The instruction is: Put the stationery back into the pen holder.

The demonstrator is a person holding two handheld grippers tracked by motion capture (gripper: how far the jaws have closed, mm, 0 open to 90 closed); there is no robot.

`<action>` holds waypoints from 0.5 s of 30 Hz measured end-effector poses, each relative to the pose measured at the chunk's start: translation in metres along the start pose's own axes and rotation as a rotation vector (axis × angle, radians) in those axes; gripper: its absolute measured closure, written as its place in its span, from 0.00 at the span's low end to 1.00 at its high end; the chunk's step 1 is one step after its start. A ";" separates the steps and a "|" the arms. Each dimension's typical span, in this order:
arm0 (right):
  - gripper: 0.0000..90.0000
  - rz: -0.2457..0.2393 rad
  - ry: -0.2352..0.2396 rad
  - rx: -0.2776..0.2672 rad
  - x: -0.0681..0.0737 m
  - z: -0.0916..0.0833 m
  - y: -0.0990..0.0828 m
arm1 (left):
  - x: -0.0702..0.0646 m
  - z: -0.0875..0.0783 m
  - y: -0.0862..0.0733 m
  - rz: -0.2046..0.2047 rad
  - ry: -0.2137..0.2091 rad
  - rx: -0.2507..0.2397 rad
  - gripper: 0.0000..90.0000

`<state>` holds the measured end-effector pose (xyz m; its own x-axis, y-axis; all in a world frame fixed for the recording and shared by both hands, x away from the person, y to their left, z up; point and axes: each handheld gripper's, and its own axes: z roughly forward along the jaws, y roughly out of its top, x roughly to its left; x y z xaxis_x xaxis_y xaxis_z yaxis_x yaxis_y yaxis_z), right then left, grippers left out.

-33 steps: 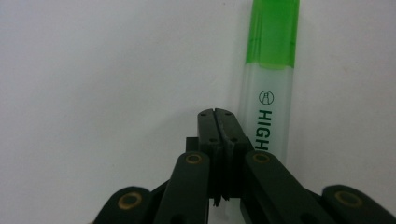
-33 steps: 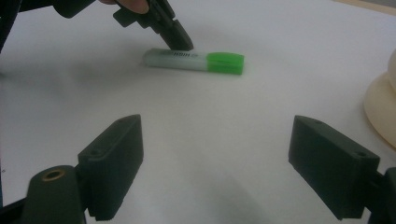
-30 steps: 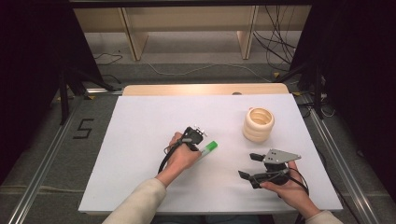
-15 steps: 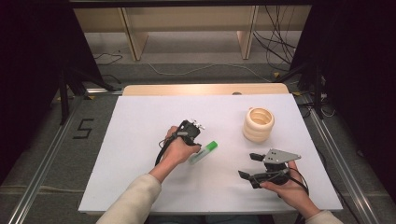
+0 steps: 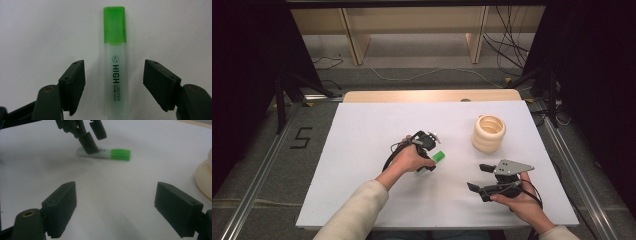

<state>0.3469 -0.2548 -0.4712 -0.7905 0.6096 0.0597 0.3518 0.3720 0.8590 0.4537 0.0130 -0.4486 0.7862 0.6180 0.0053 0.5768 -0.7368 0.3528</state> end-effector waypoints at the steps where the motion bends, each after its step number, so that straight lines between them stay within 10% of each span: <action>1: 0.21 0.000 0.001 0.001 0.000 0.000 0.000 | -0.001 0.002 0.001 -0.009 0.000 0.001 0.39; 15: 0.21 -0.004 0.003 -0.003 0.000 0.001 0.000 | 0.001 0.014 0.006 -0.016 -0.026 0.092 0.53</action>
<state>0.3474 -0.2545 -0.4712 -0.7933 0.6060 0.0575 0.3467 0.3721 0.8610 0.4617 0.0052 -0.4598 0.7816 0.6233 -0.0240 0.6061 -0.7498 0.2654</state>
